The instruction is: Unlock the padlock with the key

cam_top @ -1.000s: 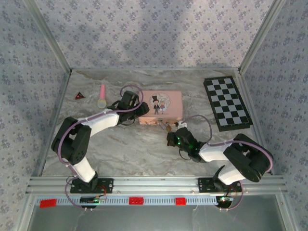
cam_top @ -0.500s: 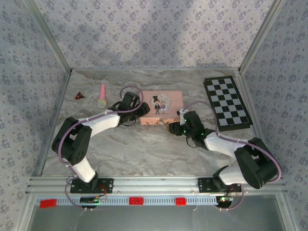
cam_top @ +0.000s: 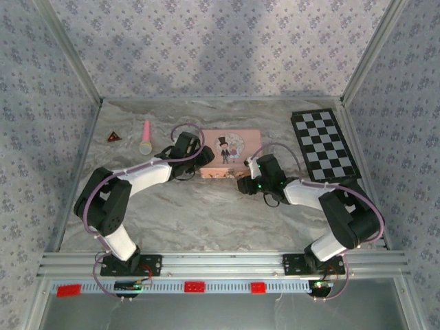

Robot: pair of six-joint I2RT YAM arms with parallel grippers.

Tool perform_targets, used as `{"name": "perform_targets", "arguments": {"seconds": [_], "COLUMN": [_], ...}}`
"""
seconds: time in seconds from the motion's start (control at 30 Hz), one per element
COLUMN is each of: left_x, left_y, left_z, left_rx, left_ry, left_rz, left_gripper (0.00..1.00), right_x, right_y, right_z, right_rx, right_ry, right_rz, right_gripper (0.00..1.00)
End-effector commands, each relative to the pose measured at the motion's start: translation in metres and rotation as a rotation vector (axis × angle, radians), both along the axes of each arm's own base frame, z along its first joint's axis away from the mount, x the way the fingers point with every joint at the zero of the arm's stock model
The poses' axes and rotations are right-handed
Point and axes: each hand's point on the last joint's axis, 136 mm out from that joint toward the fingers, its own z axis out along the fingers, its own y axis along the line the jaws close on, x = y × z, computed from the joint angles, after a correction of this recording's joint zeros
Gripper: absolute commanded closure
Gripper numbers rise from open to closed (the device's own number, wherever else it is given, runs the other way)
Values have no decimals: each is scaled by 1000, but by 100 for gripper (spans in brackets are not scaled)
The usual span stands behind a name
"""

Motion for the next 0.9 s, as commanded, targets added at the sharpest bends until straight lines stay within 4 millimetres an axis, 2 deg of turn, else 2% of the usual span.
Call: {"name": "perform_targets", "arguments": {"seconds": [0.0, 0.17, 0.63, 0.87], "left_x": [-27, -28, -30, -30], "left_y": [-5, -5, -4, -5], "left_z": [-24, -25, -24, -24], "left_rx": [14, 14, 9, 9], "left_ry": [102, 105, 107, 106], "left_rz": [-42, -40, -40, -41], "left_gripper": [36, 36, 36, 36], "right_x": [11, 13, 31, 32], "right_y": [13, 19, 17, 19], "right_z": [12, 11, 9, 3], "right_rx": [29, 32, -90, -85], "right_ry": [-49, -55, -109, -91], "right_rz": [42, 61, 60, 48], "right_gripper": [66, 65, 65, 75]}}
